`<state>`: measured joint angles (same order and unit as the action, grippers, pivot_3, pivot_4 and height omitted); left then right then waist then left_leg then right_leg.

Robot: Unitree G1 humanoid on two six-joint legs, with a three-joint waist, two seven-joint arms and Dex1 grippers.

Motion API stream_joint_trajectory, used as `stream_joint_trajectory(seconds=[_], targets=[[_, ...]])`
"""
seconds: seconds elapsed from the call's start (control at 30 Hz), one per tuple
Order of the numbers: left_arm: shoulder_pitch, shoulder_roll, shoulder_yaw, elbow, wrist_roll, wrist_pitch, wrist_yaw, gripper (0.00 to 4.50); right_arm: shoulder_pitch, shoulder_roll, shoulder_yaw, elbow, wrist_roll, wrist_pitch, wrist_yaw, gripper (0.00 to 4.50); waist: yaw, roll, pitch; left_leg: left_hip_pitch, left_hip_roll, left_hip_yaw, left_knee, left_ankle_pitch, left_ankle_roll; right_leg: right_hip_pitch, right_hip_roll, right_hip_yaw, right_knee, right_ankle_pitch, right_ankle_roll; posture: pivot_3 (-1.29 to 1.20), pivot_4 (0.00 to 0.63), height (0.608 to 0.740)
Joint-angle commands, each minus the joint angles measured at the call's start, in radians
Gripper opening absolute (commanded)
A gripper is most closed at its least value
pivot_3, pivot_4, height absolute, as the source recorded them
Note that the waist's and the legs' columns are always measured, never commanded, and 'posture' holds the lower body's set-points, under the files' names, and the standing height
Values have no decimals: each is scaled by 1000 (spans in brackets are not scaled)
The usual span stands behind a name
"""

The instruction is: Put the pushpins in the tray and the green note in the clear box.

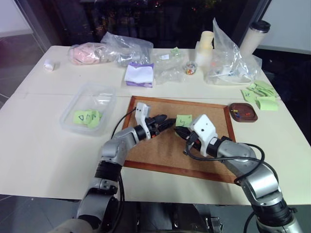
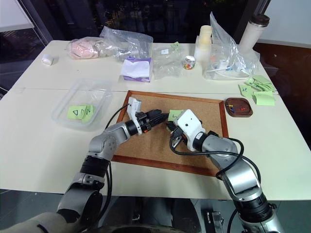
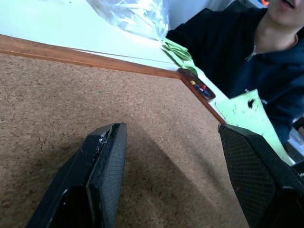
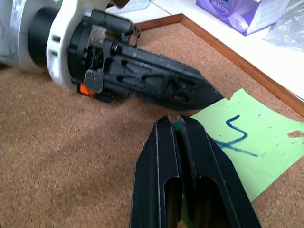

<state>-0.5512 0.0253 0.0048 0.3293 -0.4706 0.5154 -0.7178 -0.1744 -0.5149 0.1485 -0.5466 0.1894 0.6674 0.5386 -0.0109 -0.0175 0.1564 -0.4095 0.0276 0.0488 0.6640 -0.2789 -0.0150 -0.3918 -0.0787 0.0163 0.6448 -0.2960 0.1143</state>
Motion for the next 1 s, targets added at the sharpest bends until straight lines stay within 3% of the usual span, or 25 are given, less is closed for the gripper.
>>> stream_joint_trajectory(seconds=[0.03,0.23,0.67,0.9,1.0], targets=[[-18,0,18,-56,-48,38,-14,3391,-4,-17,-14,-44,-4,-35,8,0,0,0,0,0,0,0,0,0,0,0,0,0,0,0,0,0,150,740],[-4,11,37,-94,-90,98,-22,3391,-19,-32,-24,-20,-16,-63,16,0,0,0,0,0,0,0,0,0,0,0,0,0,0,0,0,0,150,740],[-47,-57,119,-74,-274,324,32,3391,-32,-58,-24,-31,-7,-90,60,0,0,-1,1,0,0,0,0,0,0,0,0,0,0,0,0,0,150,740],[-44,-51,112,-63,-285,386,33,3391,-37,-66,-27,-51,8,-88,84,0,0,-1,1,0,0,0,0,0,0,0,0,0,0,0,0,0,150,740],[-44,-57,113,-65,-298,404,22,2539,-35,-72,-32,-51,8,-86,93,0,0,-1,1,0,0,0,0,0,0,0,0,0,0,0,0,0,150,740]])
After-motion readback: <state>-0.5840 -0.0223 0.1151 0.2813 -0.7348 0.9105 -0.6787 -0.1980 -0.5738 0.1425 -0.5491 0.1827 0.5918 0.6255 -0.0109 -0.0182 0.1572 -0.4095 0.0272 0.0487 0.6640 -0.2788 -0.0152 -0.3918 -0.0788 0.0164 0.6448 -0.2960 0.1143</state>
